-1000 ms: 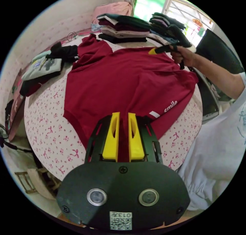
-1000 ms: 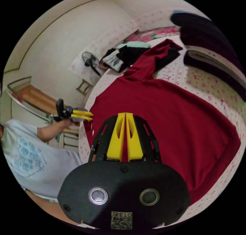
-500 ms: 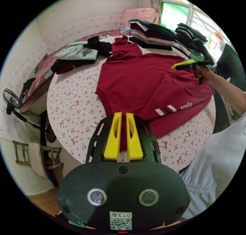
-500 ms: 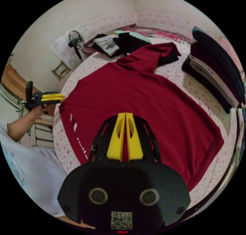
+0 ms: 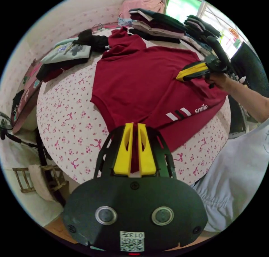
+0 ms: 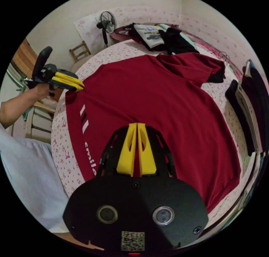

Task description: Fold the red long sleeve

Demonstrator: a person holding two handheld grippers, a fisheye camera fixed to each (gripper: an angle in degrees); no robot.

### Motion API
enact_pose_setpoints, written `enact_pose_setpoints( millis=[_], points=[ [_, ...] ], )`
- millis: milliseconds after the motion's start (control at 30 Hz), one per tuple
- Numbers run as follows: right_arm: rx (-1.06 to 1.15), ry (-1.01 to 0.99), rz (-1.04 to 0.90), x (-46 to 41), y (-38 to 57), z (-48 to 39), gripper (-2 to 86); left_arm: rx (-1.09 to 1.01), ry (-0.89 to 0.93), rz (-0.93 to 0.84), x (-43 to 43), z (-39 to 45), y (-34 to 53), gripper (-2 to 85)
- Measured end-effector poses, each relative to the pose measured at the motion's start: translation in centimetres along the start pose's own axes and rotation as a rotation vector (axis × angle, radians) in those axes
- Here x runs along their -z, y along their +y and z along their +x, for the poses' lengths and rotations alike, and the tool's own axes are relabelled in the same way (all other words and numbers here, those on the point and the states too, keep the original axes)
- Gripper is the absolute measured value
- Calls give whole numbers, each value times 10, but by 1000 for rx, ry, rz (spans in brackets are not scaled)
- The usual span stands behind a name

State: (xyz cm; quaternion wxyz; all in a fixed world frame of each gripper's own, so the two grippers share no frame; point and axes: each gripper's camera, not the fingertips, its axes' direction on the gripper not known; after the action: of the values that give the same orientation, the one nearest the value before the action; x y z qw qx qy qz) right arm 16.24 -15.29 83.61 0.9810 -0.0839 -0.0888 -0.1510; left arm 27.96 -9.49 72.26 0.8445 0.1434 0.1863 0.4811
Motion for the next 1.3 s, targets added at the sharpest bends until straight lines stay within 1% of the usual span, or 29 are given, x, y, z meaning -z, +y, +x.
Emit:
enact_pose_setpoints(
  millis=[67, 100, 133, 200, 300, 333, 400, 467, 533, 633, 733, 800, 867, 933, 1000, 1067, 1167, 1233, 1300],
  points=[
    [-59, 38, 25, 3, 5, 5, 8, 74, 38, 65, 7, -9, 8, 33],
    [-79, 39, 38, 4, 6, 8, 8, 142, 92, 104, 8, -18, 16, 39],
    [-124, 11, 63, 4, 10, 13, 11, 215, 152, 131, 5, -29, 22, 45],
    [-175, -50, 89, 5, 14, 19, 17, 316, 210, 156, 2, -41, 32, 53],
    [-170, -38, 137, 19, 19, 17, 42, 377, 172, 250, 19, -47, 51, 60],
    [-167, -27, 181, 27, 21, 17, 53, 384, 152, 268, 26, -47, 57, 58],
    [-177, 6, 217, 37, 25, 19, 59, 337, 114, 255, 32, -41, 60, 59],
    [-216, 47, 218, 39, 29, 29, 62, 221, 63, 201, 31, -24, 55, 69],
    [-224, 25, 176, 35, 30, 40, 66, 52, -98, 113, 23, 6, 44, 83],
    [-192, -18, 112, 25, 28, 50, 77, -134, -238, 73, 12, 35, 36, 88],
    [-124, -70, 63, 18, 22, 52, 79, -269, -284, 56, 4, 47, 27, 96],
    [-106, -79, 13, 11, 19, 55, 72, -330, -281, 26, -4, 50, 20, 92],
    [-93, -105, -25, 2, 18, 58, 49, -390, -269, -20, -15, 53, 12, 69],
    [-94, -113, -24, 2, 20, 61, 33, -440, -233, -75, -27, 57, 4, 27],
    [-115, -121, -27, 4, 23, 65, 25, -438, -205, -86, -29, 57, 1, 14],
    [-173, -152, 43, 15, 33, 74, 23, -400, -198, -42, -23, 54, 4, 8],
    [-327, -284, 155, 20, 53, 97, 27, -264, -139, 25, -17, 41, 18, 3],
    [-363, -316, 185, 16, 59, 102, 36, -152, -85, 57, -20, 32, 28, 3],
    [-368, -297, 184, 11, 59, 101, 48, -93, -59, 50, -26, 29, 31, 3]
  ],
)
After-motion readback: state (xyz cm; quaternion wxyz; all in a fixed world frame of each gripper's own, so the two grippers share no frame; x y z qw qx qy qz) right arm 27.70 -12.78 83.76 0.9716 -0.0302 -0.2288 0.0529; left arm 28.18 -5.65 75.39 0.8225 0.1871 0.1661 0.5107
